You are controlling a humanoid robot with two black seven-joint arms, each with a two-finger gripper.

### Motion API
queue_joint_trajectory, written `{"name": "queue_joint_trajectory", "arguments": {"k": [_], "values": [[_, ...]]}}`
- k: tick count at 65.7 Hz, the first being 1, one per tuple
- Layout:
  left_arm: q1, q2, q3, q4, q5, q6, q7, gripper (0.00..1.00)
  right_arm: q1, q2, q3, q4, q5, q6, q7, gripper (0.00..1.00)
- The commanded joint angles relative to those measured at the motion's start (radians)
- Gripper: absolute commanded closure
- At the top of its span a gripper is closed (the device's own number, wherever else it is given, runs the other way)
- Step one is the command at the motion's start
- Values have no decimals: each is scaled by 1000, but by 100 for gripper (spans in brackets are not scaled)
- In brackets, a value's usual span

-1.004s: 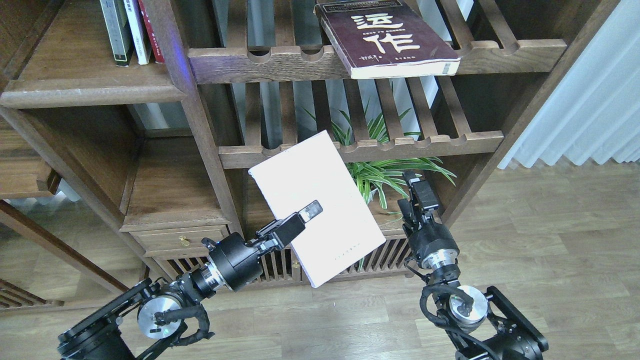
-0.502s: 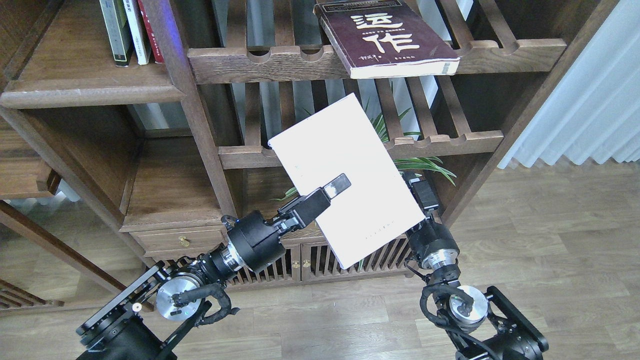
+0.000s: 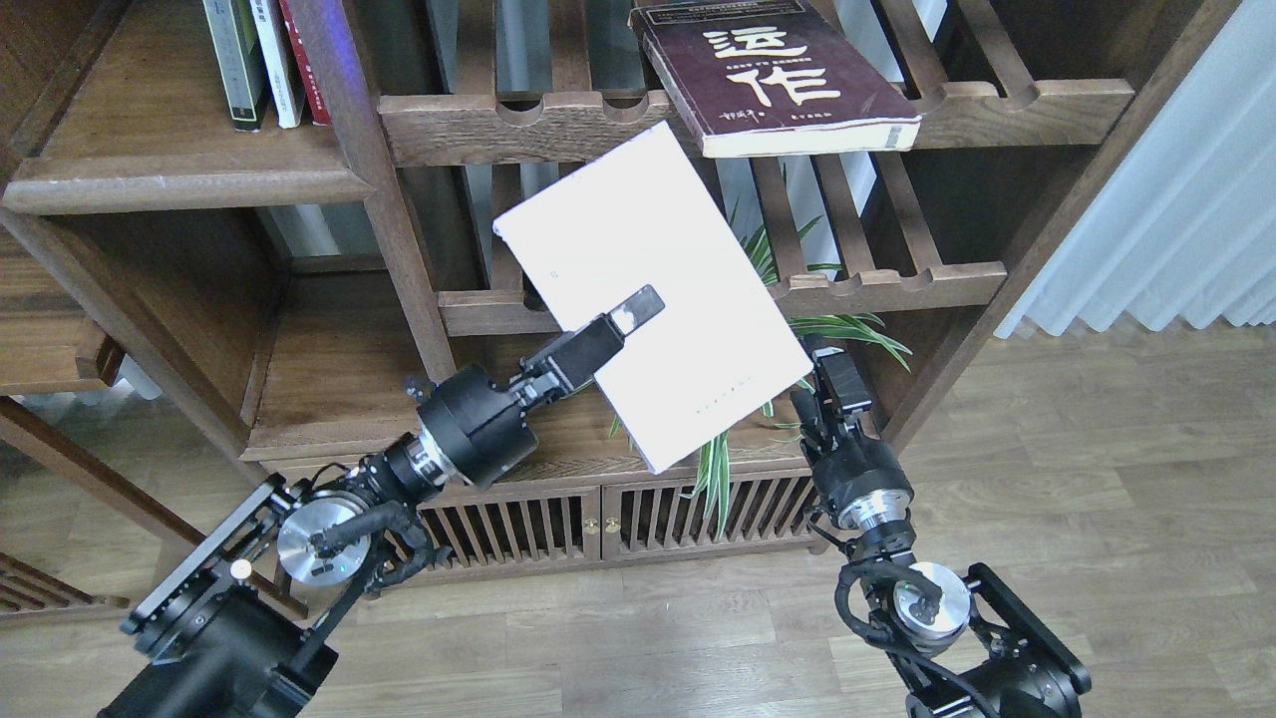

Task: Organize books on shelf
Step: 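Release the right gripper and raise the white book with the left gripper, then lift the white book up onto the high shelf with the left gripper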

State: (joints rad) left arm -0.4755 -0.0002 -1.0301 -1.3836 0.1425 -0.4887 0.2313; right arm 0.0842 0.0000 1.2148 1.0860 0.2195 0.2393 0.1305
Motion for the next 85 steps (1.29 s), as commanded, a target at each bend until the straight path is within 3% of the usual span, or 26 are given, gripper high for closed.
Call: {"name": "queue_joint_trajectory", "arguments": {"k": [1, 32, 72, 85], "values": [[-71, 0, -22, 0, -12, 0, -3, 100, 0, 0, 0, 0, 0, 0, 0, 2], [-275, 0, -191, 0, -55, 0, -4, 100, 37, 0, -9, -8, -2, -25, 0, 2], [-313, 0, -525, 0, -72, 0, 20, 100, 66, 0, -14, -41, -2, -46, 0, 2], [-327, 0, -579, 0, -80, 0, 19, 100, 68, 0, -14, -58, -2, -46, 0, 2]]}}
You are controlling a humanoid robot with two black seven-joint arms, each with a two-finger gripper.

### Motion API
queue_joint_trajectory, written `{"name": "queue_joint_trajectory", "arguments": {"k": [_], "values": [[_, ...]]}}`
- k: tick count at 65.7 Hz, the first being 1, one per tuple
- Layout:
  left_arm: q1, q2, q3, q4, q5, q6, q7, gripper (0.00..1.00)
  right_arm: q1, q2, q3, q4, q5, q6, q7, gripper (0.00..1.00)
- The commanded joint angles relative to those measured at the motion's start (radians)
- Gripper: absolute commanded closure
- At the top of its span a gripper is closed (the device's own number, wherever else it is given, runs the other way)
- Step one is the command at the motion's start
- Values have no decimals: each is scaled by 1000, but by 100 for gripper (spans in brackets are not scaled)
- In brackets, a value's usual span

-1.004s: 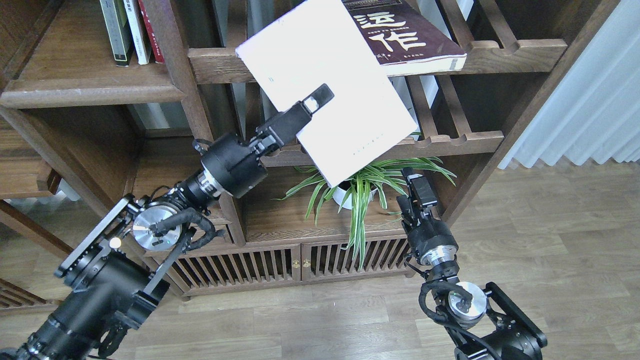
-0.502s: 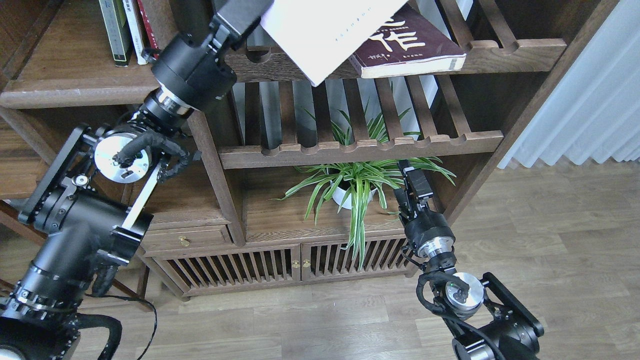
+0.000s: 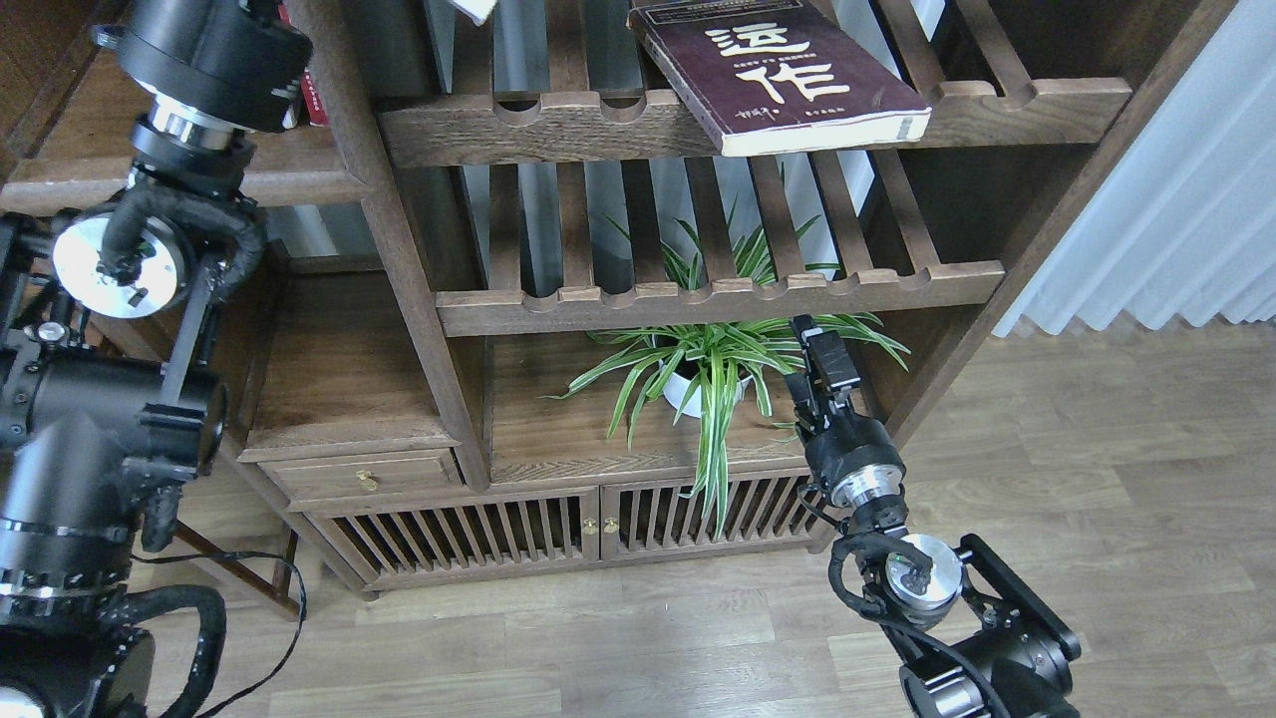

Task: Organize books on shelf
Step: 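Lift the white book up onto the high shelf with the left gripper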

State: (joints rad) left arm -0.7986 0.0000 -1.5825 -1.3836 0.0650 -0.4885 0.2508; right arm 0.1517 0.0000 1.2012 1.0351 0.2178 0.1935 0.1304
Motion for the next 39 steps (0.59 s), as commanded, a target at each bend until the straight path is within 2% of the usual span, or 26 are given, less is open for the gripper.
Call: {"name": "queue_joint_trajectory", "arguments": {"k": [1, 22, 39], "values": [[-4, 0, -28, 0, -2, 0, -1, 100, 0, 0, 0, -9, 0, 0, 0, 2], [12, 5, -103, 1, -77, 0, -2, 100, 25, 0, -2, -30, 0, 0, -2, 2], [203, 202, -149, 3, -159, 0, -2, 100, 51, 0, -25, -53, 0, 0, -2, 2]]}}
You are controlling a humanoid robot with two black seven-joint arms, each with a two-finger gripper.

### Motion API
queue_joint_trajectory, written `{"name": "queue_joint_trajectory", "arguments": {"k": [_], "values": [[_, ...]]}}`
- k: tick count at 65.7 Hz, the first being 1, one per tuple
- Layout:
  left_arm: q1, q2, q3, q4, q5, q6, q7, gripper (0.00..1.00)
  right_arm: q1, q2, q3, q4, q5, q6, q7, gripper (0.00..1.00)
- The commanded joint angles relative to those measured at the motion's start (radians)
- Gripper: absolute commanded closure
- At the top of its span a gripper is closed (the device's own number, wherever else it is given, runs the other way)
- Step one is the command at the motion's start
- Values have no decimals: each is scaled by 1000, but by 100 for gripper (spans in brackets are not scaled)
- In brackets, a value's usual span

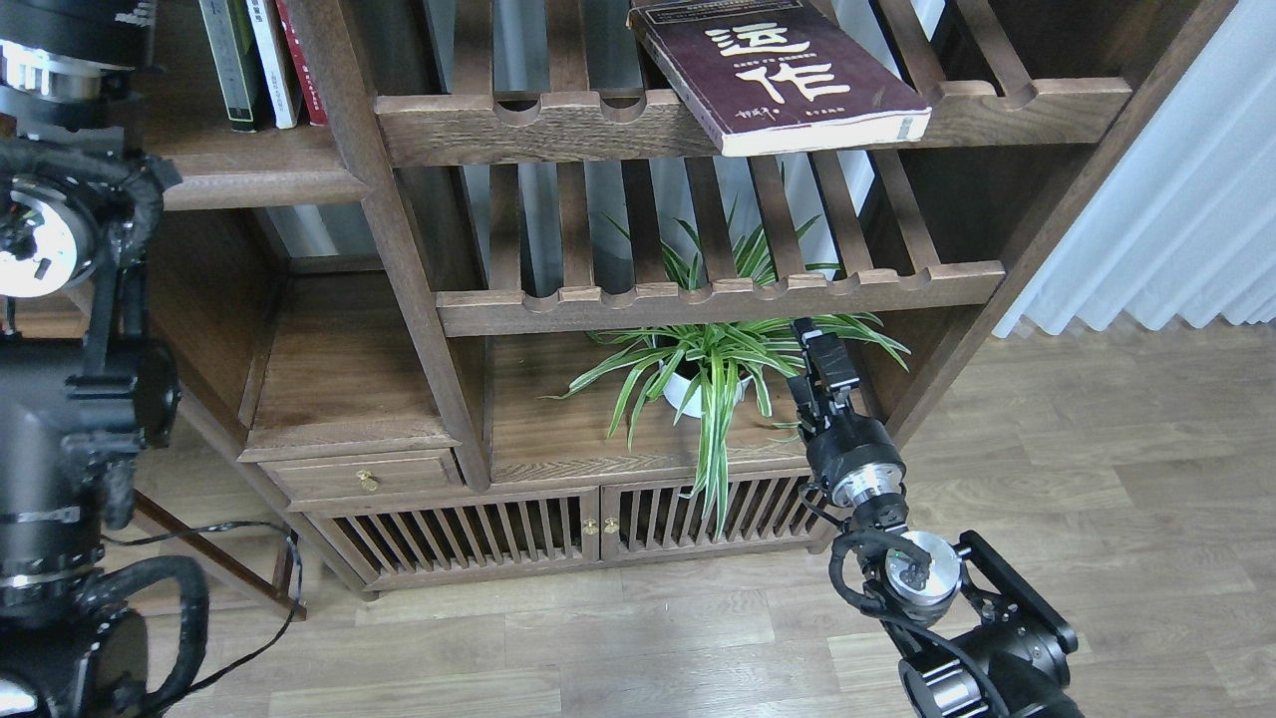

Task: Organize books on shelf
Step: 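Lift the white book up onto the high shelf with the left gripper, then withdraw the left arm and move the right gripper toward the shelf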

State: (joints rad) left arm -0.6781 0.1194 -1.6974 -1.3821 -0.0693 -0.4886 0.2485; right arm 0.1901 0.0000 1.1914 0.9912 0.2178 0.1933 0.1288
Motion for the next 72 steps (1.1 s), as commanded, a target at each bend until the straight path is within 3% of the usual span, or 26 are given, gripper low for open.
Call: {"name": "queue_joint_trajectory", "arguments": {"k": [1, 14, 27, 36, 46, 64, 72], "values": [[94, 101, -41, 1, -27, 0, -2, 100, 14, 0, -16, -11, 2, 0, 0, 2], [124, 147, -62, 14, -53, 0, 5, 100, 18, 0, -19, -13, 2, 0, 0, 2], [180, 215, -125, 46, -50, 0, 83, 99, 17, 0, -62, -10, 3, 6, 0, 2], [178, 223, -126, 58, -44, 0, 97, 99, 17, 0, -85, -2, 3, 11, 0, 2], [178, 246, -154, 64, -7, 0, 166, 100, 20, 0, -110, 6, 3, 12, 0, 2], [178, 250, -254, 84, 236, 0, 173, 100, 34, 0, -161, 12, 2, 15, 0, 2], [175, 256, -263, 92, 302, 0, 215, 100, 40, 0, -180, 14, 2, 17, -3, 2]]}}
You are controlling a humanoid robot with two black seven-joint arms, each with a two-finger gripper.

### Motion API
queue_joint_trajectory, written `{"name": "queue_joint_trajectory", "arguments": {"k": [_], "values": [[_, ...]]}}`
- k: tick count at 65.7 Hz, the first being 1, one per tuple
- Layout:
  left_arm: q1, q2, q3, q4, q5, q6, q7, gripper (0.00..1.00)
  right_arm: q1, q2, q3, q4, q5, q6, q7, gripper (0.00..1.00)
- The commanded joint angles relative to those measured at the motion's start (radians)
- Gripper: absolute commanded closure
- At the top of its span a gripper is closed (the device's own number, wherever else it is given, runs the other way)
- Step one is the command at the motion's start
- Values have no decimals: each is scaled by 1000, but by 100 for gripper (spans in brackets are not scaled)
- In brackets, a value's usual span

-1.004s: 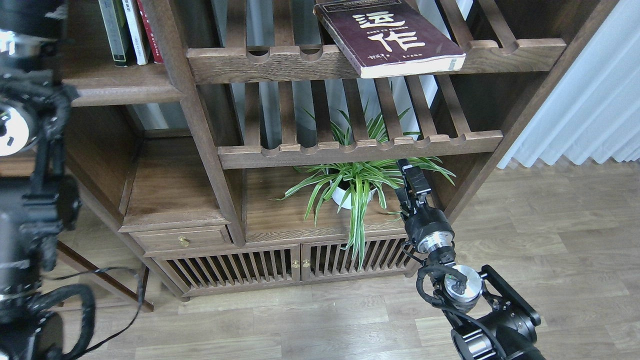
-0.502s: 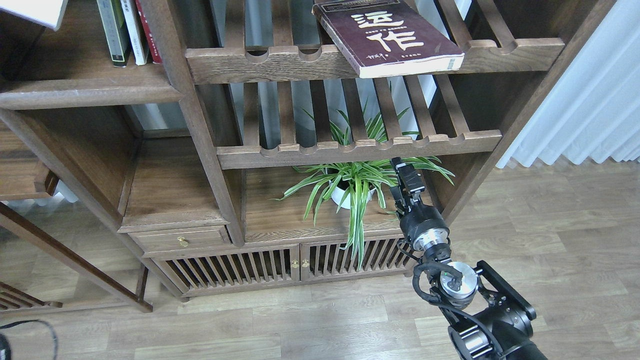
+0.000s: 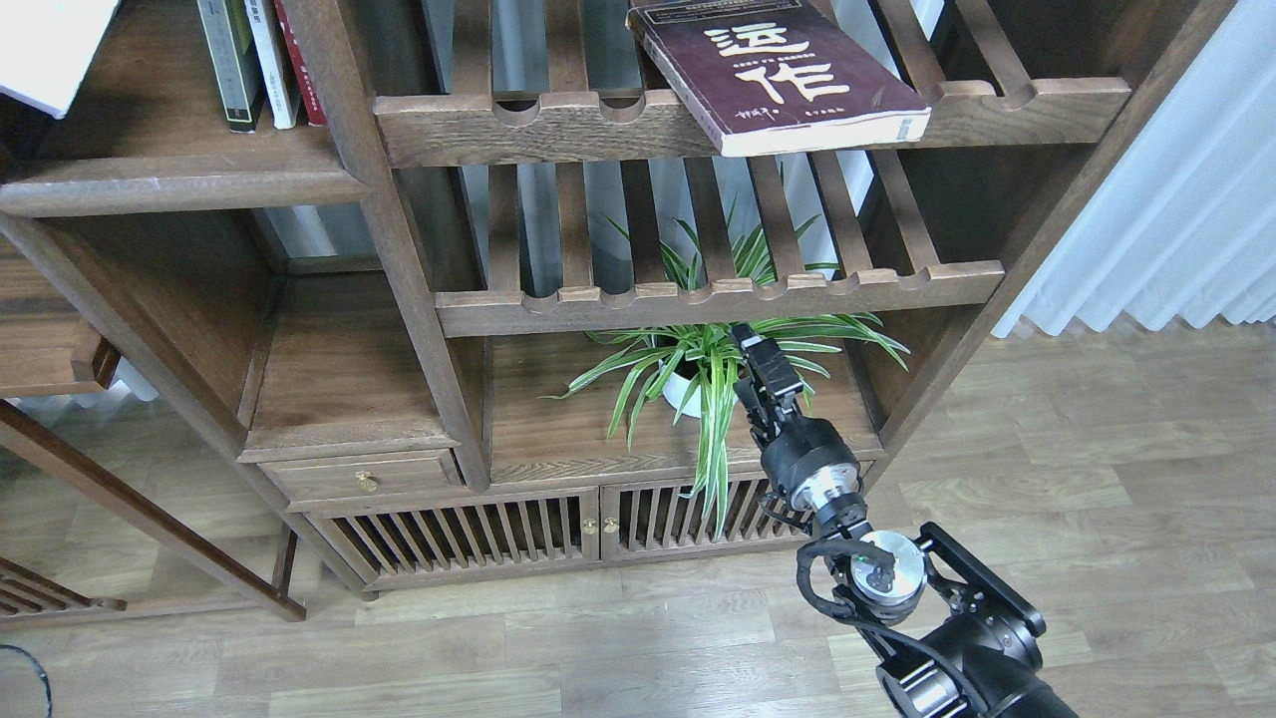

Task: Organize books on shelf
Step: 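Withdraw the left arm and move the right gripper toward the shelf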

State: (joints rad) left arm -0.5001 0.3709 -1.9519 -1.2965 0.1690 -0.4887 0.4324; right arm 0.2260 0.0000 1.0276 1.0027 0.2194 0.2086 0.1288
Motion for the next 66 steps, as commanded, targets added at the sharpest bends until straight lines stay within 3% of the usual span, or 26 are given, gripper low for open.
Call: {"name": "queue_joint_trajectory", "arguments": {"k": [1, 29, 48, 52, 54, 62, 66], "values": [[-6, 6, -10, 6, 81, 0, 31, 100, 3, 0, -20, 2, 1, 3, -5, 2], [-74, 5, -39, -6, 497, 0, 31, 100, -14, 0, -66, 82, 5, 48, -8, 2], [-77, -93, -32, -21, 701, 0, 17, 100, -65, 0, -69, 171, 8, 49, -9, 2], [-90, -98, -19, -21, 738, 0, -7, 100, -74, 0, -69, 182, 8, 51, -9, 2], [-113, -113, 4, -21, 799, 0, -55, 100, -79, 0, -69, 188, 6, 63, -11, 2], [-158, -101, 71, -3, 854, 0, -136, 100, -79, 0, -69, 188, 8, 83, -12, 2], [-184, -92, 122, 16, 866, 68, -167, 100, -79, 0, -70, 189, 6, 94, -12, 2]]}}
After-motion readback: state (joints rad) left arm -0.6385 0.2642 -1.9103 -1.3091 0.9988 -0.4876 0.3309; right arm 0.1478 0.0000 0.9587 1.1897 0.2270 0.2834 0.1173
